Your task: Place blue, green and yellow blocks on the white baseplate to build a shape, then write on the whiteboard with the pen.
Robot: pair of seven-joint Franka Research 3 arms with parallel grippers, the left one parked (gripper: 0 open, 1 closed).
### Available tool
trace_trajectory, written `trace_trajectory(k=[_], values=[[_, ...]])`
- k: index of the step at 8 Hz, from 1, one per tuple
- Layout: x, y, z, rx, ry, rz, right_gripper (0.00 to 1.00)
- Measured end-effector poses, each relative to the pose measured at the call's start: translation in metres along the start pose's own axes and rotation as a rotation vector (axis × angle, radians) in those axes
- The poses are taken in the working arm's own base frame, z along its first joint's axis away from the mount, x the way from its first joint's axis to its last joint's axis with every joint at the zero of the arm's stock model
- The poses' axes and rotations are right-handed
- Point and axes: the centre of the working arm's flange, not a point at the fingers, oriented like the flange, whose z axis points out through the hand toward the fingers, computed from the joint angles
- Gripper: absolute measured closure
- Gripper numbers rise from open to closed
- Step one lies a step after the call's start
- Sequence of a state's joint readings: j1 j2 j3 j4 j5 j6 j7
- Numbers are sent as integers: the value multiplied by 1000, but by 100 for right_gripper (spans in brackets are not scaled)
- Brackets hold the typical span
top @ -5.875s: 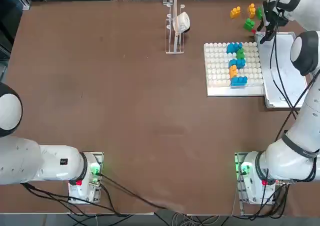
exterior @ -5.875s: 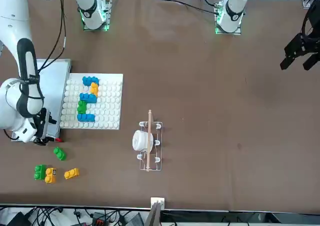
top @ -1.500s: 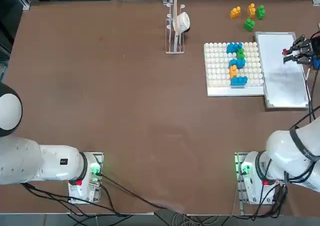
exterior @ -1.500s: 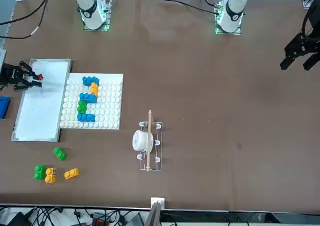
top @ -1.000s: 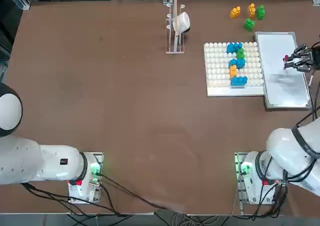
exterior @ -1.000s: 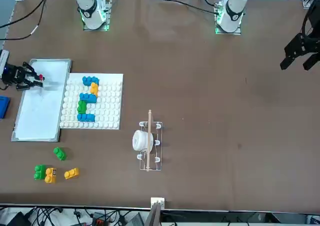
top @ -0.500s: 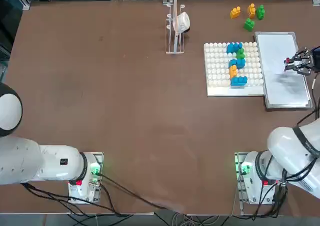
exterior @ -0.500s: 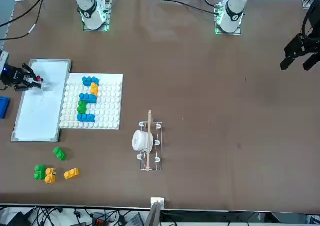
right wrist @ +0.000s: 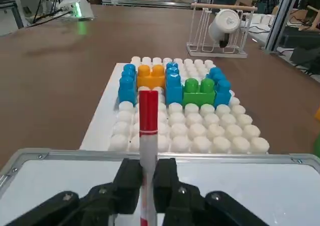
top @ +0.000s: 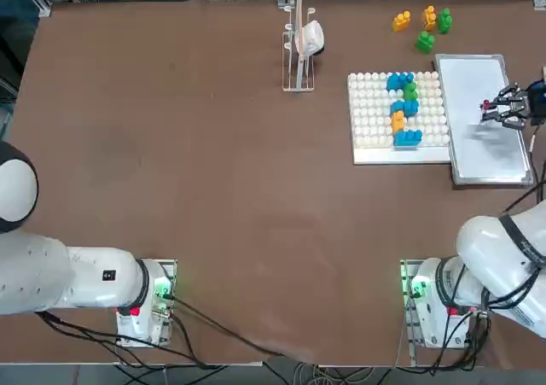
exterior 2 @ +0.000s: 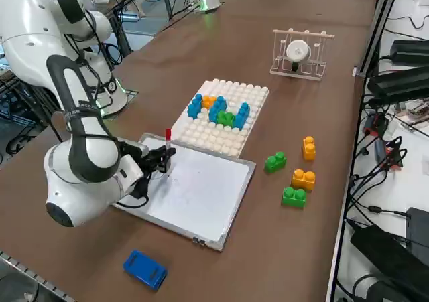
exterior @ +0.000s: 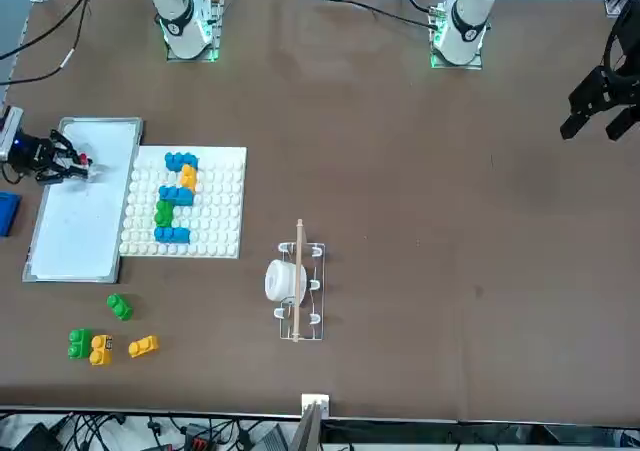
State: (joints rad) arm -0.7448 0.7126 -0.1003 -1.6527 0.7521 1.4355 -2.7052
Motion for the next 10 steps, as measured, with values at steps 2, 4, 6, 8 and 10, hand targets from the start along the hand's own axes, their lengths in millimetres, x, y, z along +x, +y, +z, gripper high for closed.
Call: trace_trajectory(k=[2,4,6,8,10], values=[[-2,6,12,-4,22,-3,82],[-4,17,28,-13,49,-8,82],[3,36,48,-30,78,-27,82],[11,61,65,-45,95,-56,82],[9,81,67,-55,86,-86,82]])
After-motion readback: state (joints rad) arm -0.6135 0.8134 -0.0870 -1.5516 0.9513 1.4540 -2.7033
